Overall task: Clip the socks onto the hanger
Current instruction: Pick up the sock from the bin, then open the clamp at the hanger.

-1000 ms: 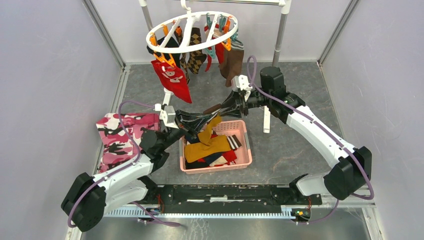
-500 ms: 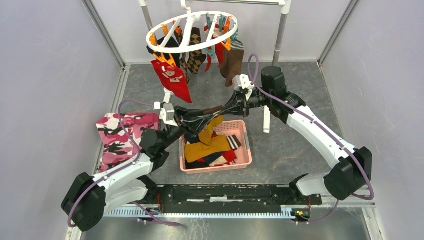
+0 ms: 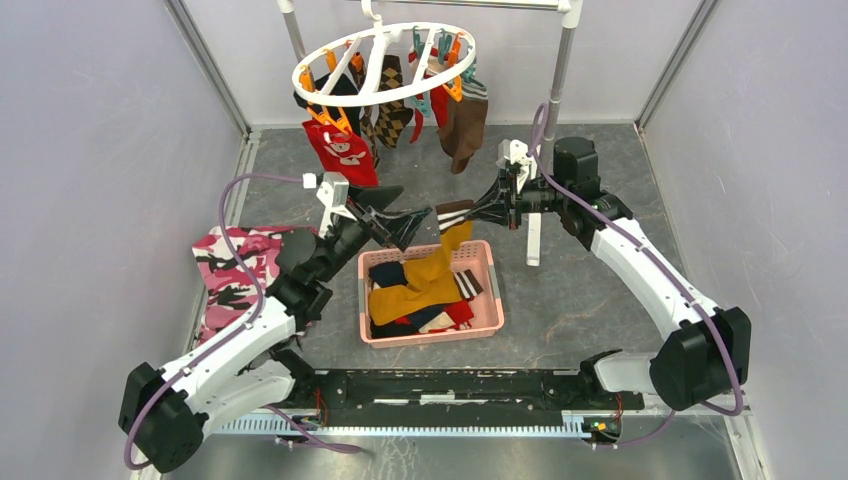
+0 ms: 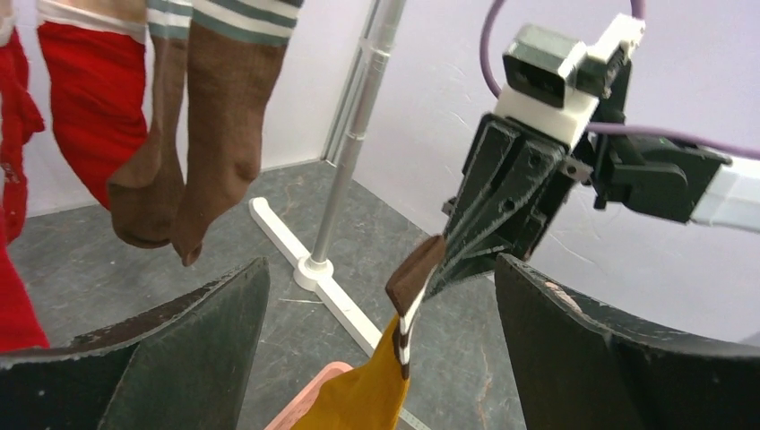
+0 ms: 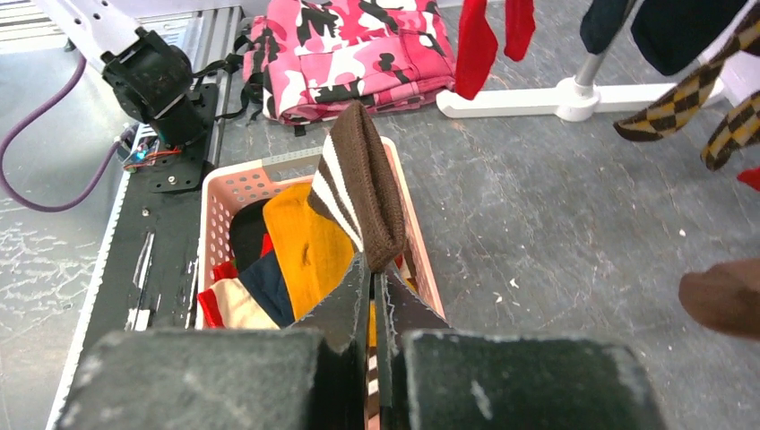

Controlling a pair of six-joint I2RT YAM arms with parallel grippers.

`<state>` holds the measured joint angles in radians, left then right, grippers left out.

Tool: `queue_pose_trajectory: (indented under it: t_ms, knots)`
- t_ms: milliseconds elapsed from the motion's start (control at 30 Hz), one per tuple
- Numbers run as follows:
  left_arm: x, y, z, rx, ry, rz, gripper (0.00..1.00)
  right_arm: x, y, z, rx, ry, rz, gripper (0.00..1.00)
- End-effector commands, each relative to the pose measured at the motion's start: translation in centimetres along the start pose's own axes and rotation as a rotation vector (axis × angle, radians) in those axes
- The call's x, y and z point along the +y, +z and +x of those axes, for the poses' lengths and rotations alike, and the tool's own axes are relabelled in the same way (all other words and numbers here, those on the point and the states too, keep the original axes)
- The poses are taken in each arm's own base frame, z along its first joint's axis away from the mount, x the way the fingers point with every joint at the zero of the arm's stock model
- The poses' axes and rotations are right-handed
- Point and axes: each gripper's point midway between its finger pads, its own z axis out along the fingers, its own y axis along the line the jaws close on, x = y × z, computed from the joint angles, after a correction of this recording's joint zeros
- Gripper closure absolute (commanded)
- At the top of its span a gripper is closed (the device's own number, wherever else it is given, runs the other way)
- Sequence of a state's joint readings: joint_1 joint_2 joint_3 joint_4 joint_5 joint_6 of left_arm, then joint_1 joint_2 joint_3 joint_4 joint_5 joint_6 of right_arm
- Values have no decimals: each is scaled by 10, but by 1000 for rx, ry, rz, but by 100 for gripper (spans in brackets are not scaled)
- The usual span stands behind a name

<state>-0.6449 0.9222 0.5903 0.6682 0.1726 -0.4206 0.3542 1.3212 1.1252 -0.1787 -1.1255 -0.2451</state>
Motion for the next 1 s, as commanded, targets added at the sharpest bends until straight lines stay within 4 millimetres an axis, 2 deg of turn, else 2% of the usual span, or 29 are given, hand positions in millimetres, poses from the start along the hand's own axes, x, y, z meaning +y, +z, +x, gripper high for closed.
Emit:
queue_pose_trajectory:
  t_ms: [0,300,500,800,967]
  knots:
    - [13,15,-24,-3,21,-94,0,-5,-8,-14,-36,-21,91,100]
    - [9,53,-71,-88,-59,-129,0,-7,-11,-12,-46,-4,119,100]
    - [18,67,-101,-171,-63,-205,0,-5,-12,-12,-48,-4,112,100]
    - [30,87,-117,-234,-40,-304,4,-6,-12,-14,-56,11,121,100]
    - [39,95,-118,-258,-58,-361,7,-5,-12,-13,-55,15,117,100]
